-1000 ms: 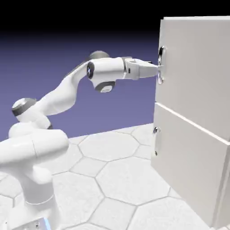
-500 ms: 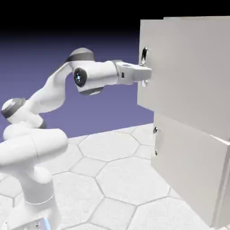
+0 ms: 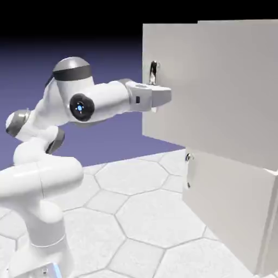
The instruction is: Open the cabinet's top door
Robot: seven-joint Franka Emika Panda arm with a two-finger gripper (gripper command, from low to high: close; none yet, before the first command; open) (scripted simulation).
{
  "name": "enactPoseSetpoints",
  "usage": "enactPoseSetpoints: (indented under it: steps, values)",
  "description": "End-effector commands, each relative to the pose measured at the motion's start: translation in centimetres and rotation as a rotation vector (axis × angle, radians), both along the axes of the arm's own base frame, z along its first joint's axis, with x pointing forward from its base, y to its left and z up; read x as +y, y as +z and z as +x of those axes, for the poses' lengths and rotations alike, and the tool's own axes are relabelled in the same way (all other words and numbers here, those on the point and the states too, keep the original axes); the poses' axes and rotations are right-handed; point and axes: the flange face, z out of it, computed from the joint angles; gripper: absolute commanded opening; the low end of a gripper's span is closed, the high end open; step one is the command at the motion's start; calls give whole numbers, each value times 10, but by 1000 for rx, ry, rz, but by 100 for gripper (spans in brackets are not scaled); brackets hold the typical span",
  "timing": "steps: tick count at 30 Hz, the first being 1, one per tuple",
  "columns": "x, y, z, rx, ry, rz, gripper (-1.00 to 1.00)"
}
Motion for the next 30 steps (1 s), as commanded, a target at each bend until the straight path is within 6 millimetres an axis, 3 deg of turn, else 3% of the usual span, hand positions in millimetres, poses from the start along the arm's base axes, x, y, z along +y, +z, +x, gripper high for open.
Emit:
enactPoseSetpoints:
  steps: [1,15,30]
  values:
    - [-6,0,-5,0,18,0,-100]
    - [-98,0,-54,0,272,0,-100]
    - [-205,0,-79,0,544,0,-100]
